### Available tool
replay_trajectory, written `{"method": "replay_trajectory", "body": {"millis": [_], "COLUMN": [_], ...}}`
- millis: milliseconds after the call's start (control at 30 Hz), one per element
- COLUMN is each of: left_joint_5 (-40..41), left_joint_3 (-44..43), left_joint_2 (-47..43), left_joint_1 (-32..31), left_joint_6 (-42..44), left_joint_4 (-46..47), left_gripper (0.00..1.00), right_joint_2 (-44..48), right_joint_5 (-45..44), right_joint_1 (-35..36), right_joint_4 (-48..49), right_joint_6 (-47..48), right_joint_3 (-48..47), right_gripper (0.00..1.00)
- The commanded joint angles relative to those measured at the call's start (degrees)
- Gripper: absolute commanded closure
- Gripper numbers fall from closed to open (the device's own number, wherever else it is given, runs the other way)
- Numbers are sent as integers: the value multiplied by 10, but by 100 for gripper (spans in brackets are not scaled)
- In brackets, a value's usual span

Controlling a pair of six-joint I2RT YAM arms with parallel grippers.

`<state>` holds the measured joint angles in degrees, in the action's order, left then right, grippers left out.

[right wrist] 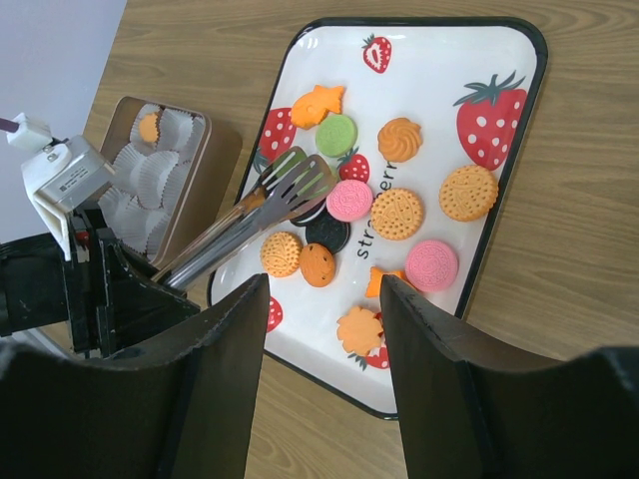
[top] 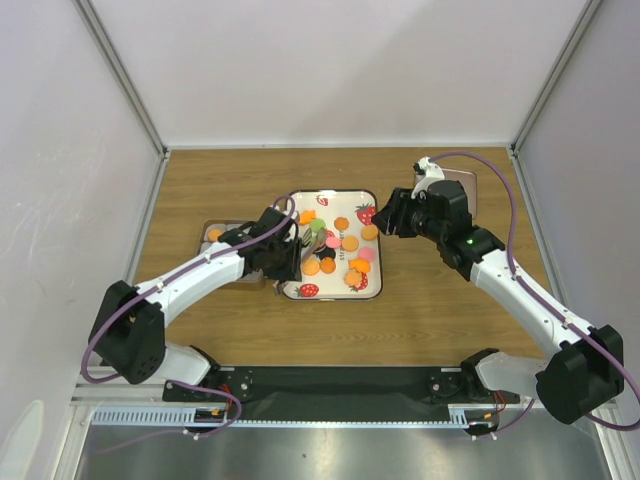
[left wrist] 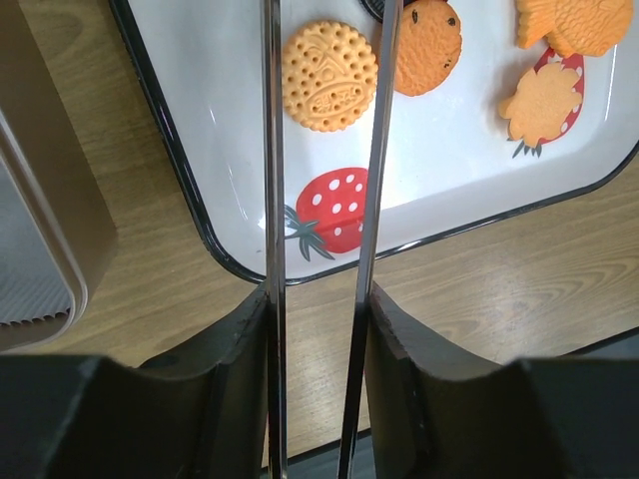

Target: Pack the cookies

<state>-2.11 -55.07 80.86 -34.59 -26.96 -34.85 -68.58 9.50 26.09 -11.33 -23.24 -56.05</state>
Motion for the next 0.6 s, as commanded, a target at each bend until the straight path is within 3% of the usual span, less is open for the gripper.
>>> {"method": "replay_trajectory", "body": {"millis": [0, 400, 567], "left_joint_5": [10, 20, 78], "left_joint_3": [-18, -50, -65], "left_joint_2": [-30, -69, -118], "left_joint_1": [5, 5, 17], "left_joint_6": [3, 16, 16], "left_joint_4": [-2, -36, -73], "left_gripper": [60, 62, 62], "right_joint_2": [5, 3, 2], "right_joint_5": [-3, -4, -3], "right_joint_1": [3, 3, 3], "right_joint_4": [11, 12, 11], "right_joint_6": [11, 10, 10], "right_joint_3": [-8, -7, -7], "right_gripper": [46, 46, 46]}}
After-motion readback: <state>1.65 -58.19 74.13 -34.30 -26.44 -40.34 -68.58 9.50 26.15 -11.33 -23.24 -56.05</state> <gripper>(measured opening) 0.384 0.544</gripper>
